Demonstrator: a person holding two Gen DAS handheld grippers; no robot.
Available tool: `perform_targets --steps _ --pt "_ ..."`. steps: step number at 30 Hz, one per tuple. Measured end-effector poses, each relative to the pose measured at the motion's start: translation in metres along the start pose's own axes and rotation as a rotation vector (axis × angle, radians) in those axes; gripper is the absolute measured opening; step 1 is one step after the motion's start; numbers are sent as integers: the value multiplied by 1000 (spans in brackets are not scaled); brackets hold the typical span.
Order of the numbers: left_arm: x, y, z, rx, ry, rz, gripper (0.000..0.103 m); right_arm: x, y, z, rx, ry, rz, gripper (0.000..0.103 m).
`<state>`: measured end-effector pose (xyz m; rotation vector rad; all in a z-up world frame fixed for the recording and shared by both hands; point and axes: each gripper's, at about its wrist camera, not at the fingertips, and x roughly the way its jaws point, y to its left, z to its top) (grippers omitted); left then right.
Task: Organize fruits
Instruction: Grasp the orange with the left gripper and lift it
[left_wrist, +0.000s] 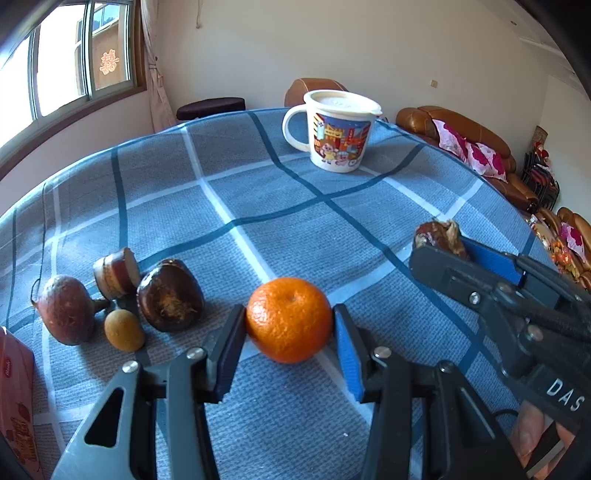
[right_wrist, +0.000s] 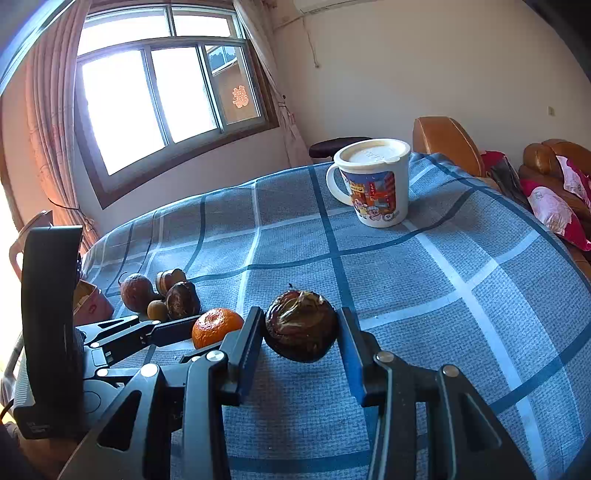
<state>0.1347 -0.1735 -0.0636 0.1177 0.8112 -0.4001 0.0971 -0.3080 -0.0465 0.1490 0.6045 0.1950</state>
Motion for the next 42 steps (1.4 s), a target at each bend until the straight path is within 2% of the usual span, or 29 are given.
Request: perform_targets --steps 6,24,42 --pt "-13 15 -10 -28 -22 45 49 4 17 -1 -24 5 24 42" --pt "-63 54 -34 -83 -175 207 49 7 74 -9 -115 -20 88 42" --pt "-92 81 -52 -124 -246 273 49 8 115 -12 -187 -42 128 42"
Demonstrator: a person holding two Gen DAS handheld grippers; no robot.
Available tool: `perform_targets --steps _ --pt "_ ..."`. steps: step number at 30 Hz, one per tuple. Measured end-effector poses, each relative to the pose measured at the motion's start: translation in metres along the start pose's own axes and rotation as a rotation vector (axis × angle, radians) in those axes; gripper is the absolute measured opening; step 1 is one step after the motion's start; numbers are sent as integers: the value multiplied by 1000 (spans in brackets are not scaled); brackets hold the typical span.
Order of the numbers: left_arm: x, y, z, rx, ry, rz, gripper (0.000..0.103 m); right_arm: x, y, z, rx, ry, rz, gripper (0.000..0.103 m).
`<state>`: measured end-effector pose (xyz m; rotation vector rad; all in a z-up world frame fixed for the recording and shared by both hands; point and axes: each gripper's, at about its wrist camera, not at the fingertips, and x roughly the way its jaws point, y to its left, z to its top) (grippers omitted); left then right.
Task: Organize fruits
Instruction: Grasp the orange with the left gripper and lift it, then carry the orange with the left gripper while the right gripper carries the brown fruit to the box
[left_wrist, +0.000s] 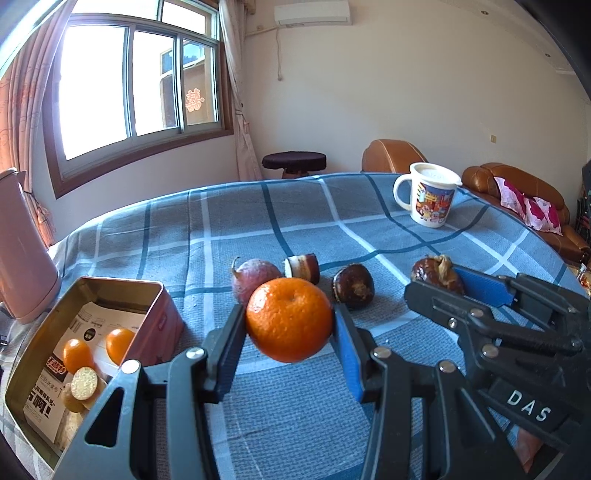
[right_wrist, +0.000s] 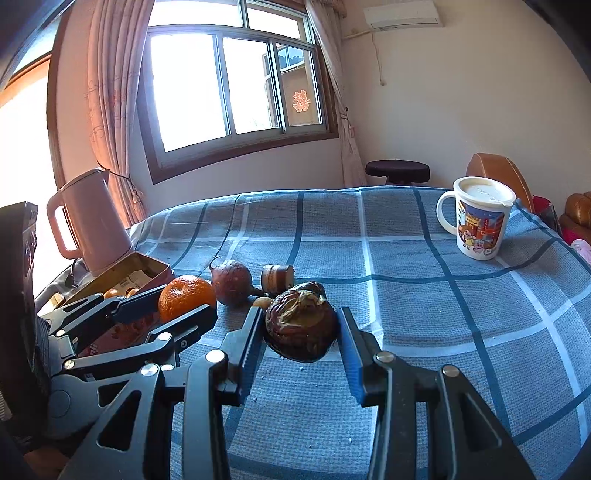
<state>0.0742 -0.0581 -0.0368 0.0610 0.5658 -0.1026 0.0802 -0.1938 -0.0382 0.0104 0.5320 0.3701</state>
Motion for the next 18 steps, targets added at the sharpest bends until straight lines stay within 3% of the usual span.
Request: perform_targets --steps 18 --pt "-19 37 -4 -54 -36 55 49 2 29 8 -55 -22 8 42"
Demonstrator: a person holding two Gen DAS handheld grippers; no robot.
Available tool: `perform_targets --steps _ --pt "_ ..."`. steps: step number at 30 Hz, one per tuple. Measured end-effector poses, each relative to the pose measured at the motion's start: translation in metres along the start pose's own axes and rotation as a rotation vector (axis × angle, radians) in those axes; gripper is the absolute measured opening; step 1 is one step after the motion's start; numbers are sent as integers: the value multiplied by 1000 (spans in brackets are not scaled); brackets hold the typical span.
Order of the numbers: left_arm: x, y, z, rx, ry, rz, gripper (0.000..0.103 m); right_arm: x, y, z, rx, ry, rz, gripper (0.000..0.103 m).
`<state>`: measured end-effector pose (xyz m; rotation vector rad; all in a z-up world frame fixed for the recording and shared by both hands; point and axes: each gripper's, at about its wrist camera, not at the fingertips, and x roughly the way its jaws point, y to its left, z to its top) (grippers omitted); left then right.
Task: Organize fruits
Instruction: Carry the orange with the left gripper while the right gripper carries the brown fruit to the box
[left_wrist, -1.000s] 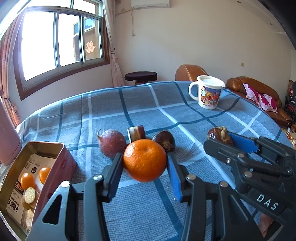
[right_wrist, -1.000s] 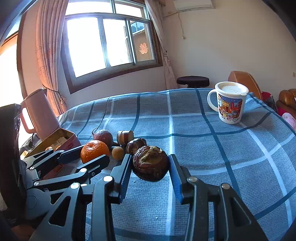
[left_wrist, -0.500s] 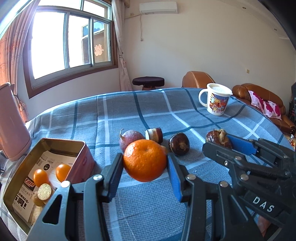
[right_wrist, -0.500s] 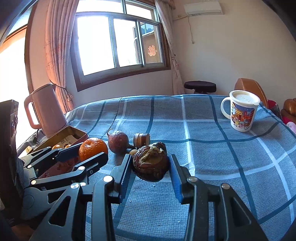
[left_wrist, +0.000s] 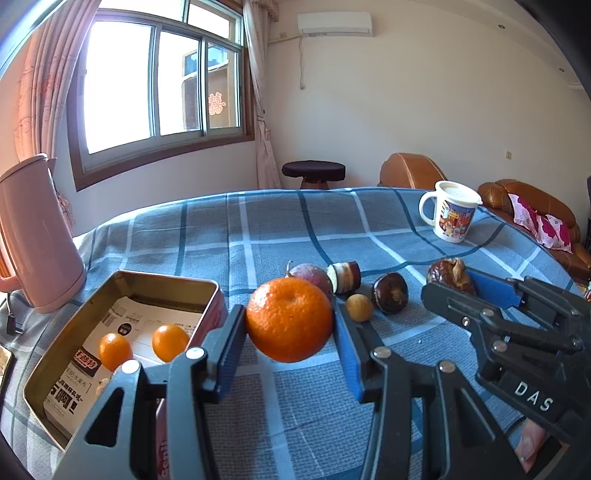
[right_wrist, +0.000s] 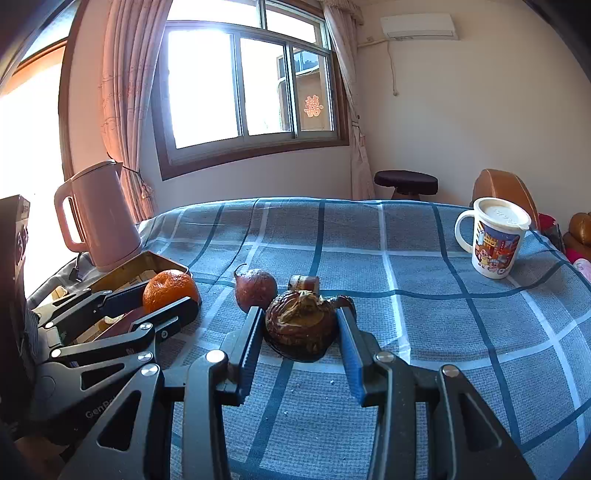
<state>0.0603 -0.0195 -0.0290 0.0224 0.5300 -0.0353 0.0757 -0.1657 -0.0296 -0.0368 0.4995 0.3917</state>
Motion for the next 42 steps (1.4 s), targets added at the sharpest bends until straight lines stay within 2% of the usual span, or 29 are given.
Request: perform_targets --steps 26,42 --pt "-30 43 11 -34 -89 106 49 -4 39 28 -92 -49 47 42" --pt "-32 88 9 -90 -82 180 49 10 80 46 -171 -56 114 42"
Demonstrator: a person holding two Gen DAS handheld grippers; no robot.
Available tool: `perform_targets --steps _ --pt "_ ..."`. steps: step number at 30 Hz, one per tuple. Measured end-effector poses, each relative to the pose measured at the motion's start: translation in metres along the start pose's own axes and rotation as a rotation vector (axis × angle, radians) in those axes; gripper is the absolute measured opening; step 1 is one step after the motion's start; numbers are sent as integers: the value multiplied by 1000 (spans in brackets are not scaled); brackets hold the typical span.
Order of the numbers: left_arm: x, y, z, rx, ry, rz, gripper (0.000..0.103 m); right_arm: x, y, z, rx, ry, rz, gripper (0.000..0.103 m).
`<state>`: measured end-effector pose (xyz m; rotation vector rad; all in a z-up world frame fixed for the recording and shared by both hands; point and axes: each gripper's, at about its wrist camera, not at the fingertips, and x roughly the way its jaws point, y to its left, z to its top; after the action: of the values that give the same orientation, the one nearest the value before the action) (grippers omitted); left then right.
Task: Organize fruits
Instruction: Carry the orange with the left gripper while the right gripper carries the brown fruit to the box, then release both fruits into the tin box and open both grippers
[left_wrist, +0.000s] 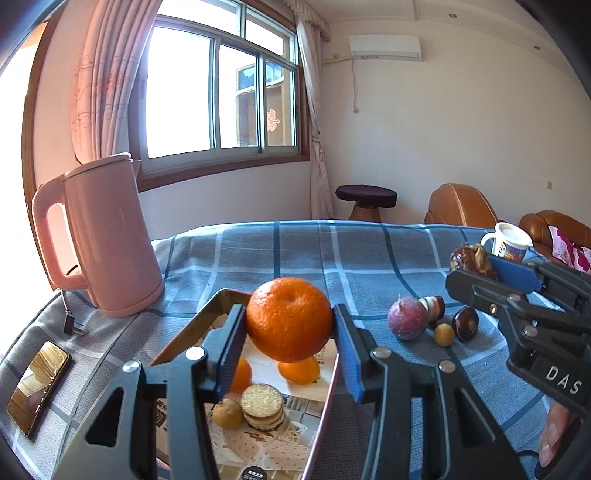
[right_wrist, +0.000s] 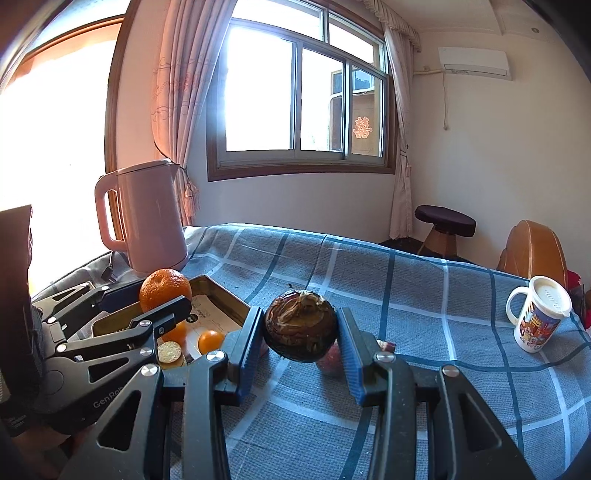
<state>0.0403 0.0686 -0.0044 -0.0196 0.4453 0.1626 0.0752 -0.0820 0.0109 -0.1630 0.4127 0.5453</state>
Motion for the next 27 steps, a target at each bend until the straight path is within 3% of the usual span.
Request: perform_targets --steps 14,27 --pt "18 61 -6 -64 51 85 49 49 43 2 -17 64 154 42" --pt "31 83 -21 -75 140 104 49 81 91 -22 -85 157 256 42"
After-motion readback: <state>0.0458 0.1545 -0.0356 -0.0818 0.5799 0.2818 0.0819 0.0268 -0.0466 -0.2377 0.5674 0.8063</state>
